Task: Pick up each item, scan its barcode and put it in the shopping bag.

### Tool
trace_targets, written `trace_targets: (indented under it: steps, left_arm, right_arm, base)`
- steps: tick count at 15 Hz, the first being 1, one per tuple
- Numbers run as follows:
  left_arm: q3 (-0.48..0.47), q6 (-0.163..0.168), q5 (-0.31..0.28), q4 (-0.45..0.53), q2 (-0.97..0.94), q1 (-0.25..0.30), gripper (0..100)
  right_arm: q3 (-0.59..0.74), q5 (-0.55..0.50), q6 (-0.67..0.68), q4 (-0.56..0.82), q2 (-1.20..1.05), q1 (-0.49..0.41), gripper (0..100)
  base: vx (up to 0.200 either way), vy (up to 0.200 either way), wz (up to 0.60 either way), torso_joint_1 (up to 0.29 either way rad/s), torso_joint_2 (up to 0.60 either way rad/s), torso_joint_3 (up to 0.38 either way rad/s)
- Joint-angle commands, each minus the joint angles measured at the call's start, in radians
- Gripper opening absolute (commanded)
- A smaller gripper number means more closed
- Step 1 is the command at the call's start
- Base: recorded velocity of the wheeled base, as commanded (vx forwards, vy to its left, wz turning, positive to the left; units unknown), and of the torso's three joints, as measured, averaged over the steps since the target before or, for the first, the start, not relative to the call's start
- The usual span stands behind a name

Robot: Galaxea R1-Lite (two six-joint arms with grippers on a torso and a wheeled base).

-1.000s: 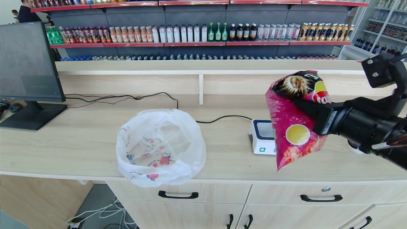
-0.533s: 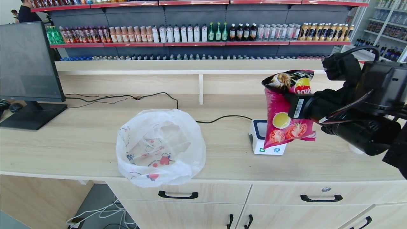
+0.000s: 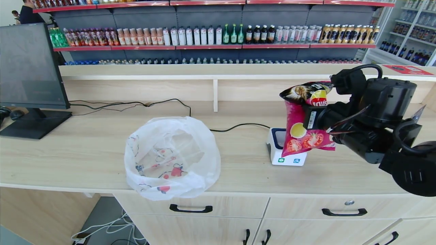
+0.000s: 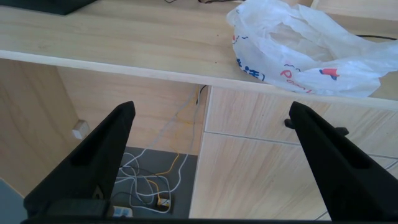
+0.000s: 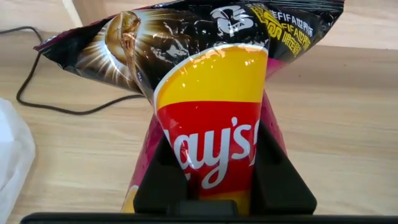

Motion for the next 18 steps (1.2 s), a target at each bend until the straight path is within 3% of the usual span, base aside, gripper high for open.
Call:
trace_targets:
  steps: [1, 3, 12, 18]
  left_arm:
    - [0.0, 0.0, 0.0, 0.0, 0.0, 0.0, 100]
    - [0.0, 0.001, 0.0, 0.0, 0.0, 0.0, 100]
    - [0.0, 0.0, 0.0, 0.0, 0.0, 0.0, 100]
    - [0.0, 0.0, 0.0, 0.0, 0.0, 0.0, 100]
  right_arm:
    - [0.019, -0.001, -0.003, -0.028, 0.05, 0.004, 0]
    - [0.037, -0.002, -0.001, -0.042, 0.047, 0.035, 0]
    - [0.057, 0.002, 0.002, -0.043, 0.042, 0.021, 0]
    - [0.117, 0.059, -0.07, -0.039, -0.148, 0.09, 0]
  base:
    - [0.0, 0.0, 0.0, 0.0, 0.0, 0.0]
    - [0.0, 0.0, 0.0, 0.0, 0.0, 0.0]
    - [0.0, 0.0, 0.0, 0.0, 0.0, 0.0]
    - [0.0, 0.0, 0.0, 0.0, 0.0, 0.0]
